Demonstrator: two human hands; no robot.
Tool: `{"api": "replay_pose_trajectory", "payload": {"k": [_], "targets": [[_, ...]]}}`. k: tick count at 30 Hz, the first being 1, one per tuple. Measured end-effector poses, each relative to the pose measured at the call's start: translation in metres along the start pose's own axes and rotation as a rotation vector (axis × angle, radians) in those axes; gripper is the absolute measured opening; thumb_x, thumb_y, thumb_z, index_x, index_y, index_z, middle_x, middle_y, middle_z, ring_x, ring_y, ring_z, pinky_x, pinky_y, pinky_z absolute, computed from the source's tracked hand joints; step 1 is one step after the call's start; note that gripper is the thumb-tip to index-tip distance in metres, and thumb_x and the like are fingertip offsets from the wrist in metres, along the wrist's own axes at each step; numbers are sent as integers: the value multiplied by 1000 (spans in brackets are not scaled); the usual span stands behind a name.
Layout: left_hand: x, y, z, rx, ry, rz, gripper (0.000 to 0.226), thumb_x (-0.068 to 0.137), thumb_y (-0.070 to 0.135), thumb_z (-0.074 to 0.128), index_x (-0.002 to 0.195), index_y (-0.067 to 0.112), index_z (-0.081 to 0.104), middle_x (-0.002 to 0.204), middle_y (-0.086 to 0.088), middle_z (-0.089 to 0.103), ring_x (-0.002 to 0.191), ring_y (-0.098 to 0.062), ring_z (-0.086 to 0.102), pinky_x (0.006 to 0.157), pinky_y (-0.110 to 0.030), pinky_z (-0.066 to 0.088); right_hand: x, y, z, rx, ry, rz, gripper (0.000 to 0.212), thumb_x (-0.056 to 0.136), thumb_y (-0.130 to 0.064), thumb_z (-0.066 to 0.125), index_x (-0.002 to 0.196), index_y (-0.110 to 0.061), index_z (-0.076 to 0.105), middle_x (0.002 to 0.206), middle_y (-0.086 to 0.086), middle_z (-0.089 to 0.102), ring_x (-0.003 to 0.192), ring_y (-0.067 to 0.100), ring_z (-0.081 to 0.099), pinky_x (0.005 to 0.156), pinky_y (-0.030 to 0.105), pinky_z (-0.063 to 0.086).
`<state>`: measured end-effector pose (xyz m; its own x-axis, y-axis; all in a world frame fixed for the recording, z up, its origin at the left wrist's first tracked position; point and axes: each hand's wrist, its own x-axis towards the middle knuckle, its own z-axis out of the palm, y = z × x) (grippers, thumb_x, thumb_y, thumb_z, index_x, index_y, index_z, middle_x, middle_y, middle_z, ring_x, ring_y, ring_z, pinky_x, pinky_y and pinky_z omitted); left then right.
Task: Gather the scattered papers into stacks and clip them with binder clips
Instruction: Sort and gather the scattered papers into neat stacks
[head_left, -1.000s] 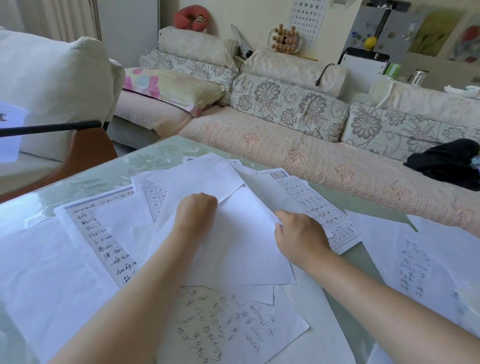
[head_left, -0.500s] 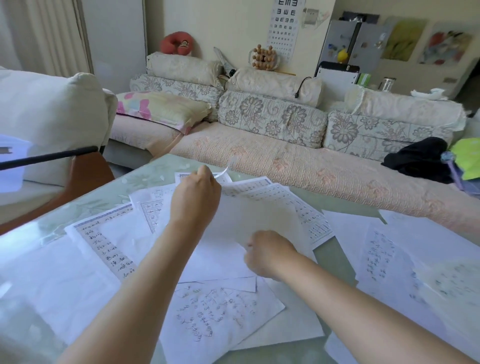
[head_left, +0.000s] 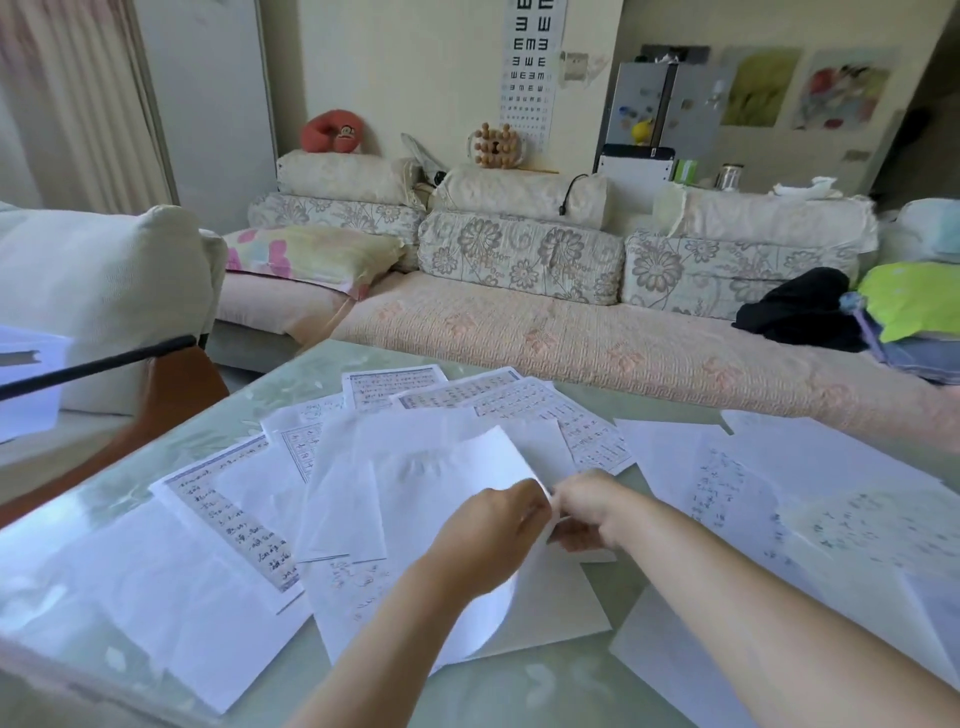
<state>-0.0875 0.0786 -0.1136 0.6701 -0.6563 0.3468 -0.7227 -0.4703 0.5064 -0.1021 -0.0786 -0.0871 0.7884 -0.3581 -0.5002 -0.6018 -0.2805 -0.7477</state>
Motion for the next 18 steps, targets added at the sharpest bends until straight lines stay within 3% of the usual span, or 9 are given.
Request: {"api": "replay_pose_trajectory", "payload": {"k": [2,4,7,9,11,14,18], "targets": [[2,1,4,-80,-37,-50,29,97,48,41,100,25,58,97,5,71,90,-21,64,78,-36,50,11,7,-7,-130,151,-39,23,75,8,60,94,0,71,80,9,67,65,18,59,53,20,42],[5,-7,3,-66,-26,-146,32,95,53,40,107,30,58,108,11,69,102,-15,61,86,-33,50,22,16,-17,-120,309,-79,19,72,5,62,88,-1,71,83,7,67,69,15,53,53,19,38],[7,-38,0,276,-80,-305,42,94,56,41,130,36,50,141,6,51,135,-20,39,107,-39,35,34,26,-29,-246,454,-91,12,62,-5,54,67,-12,63,67,3,58,59,18,49,53,22,34],[7,-60,-2,392,-190,-439,60,91,64,39,143,36,36,154,-1,31,145,-28,19,114,-49,18,40,24,-28,-309,469,-73,10,63,-8,49,67,-14,56,69,3,56,62,24,51,50,22,34],[7,-76,1,388,-262,-501,68,86,70,37,145,36,32,153,-2,28,143,-30,17,113,-54,18,47,19,-22,-258,486,-37,13,70,-13,51,81,-17,56,86,5,60,79,28,56,53,22,37],[7,-82,7,406,-247,-437,69,85,70,37,144,35,32,152,-1,28,140,-27,20,113,-46,22,57,9,-12,-105,460,31,34,76,-20,64,106,-10,53,110,11,60,104,33,57,72,30,50],[12,-77,-2,223,-206,-427,69,92,60,43,151,32,24,154,2,34,143,-21,25,113,-36,24,64,-6,-9,-94,416,82,28,83,-11,67,103,-9,48,97,6,56,91,25,56,73,28,45]]}}
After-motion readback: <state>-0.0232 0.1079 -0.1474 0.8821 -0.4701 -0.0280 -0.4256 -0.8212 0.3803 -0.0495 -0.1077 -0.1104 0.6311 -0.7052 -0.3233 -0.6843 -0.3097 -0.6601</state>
